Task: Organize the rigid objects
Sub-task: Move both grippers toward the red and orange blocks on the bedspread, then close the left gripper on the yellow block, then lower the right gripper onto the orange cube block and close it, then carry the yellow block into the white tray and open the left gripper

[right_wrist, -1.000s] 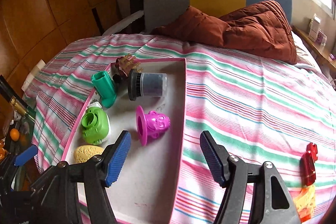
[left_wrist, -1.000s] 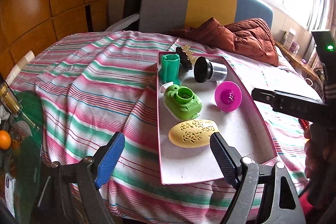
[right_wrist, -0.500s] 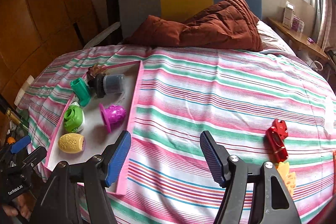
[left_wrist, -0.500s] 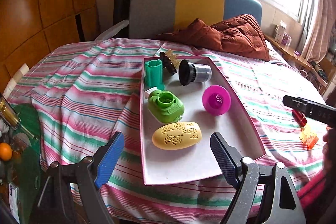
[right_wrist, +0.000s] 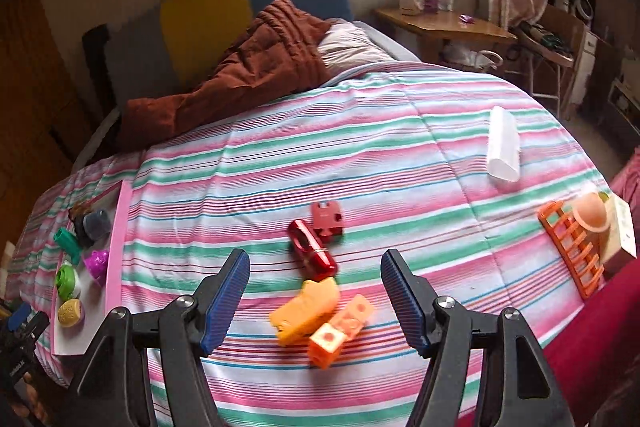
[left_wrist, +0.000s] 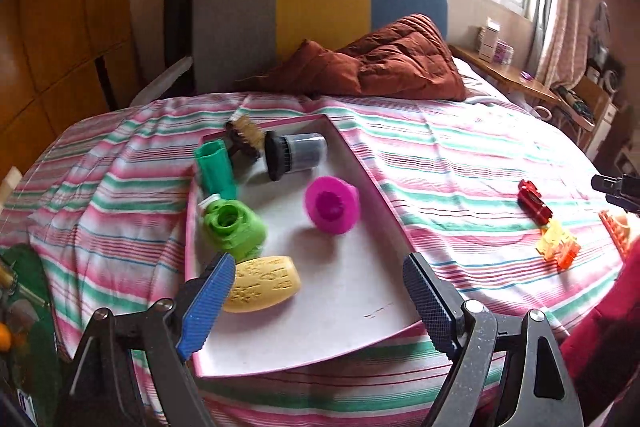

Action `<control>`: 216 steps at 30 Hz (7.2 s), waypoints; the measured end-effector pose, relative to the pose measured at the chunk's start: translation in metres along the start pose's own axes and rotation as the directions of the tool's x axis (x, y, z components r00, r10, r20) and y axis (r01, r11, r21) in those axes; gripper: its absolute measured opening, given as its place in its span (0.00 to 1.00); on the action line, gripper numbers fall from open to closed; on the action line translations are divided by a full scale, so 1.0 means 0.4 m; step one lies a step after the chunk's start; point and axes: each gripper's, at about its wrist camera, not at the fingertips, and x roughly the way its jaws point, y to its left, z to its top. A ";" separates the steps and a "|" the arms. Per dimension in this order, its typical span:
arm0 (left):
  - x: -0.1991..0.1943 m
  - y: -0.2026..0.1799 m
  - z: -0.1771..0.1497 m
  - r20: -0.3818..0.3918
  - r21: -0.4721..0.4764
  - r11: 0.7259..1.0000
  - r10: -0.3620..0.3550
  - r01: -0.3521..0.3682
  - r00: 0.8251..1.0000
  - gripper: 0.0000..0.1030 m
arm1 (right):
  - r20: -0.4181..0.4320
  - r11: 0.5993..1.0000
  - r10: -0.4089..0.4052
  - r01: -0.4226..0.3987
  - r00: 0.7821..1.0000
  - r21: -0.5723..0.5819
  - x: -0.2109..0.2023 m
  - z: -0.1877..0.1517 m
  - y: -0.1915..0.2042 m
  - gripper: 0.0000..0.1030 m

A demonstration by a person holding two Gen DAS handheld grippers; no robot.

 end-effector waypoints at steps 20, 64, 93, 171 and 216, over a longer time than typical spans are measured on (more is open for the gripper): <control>0.118 -0.350 0.021 -0.115 0.262 0.926 -0.250 0.272 0.961 0.83 | 0.041 0.921 0.181 -0.184 0.983 0.343 0.007 -0.026 -0.168 0.67; 0.222 -0.455 -0.080 -0.248 0.340 0.824 -0.385 0.452 0.889 0.27 | -0.014 0.913 0.208 -0.189 0.978 0.361 0.032 -0.022 -0.168 0.67; 0.253 -0.463 -0.066 -0.203 0.343 0.860 -0.324 0.377 0.924 0.30 | -0.252 0.953 0.131 -0.051 0.959 0.300 0.105 -0.007 -0.135 0.67; 0.054 -0.016 0.002 -0.041 -0.073 0.985 -0.161 0.158 0.986 0.30 | -0.289 0.936 -0.167 0.059 0.943 -0.348 0.289 -0.090 0.204 0.26; 0.182 0.061 0.012 -0.143 -0.095 0.969 -0.240 0.228 0.960 0.30 | -0.282 0.928 -0.166 0.053 0.945 -0.369 0.293 -0.095 0.218 0.26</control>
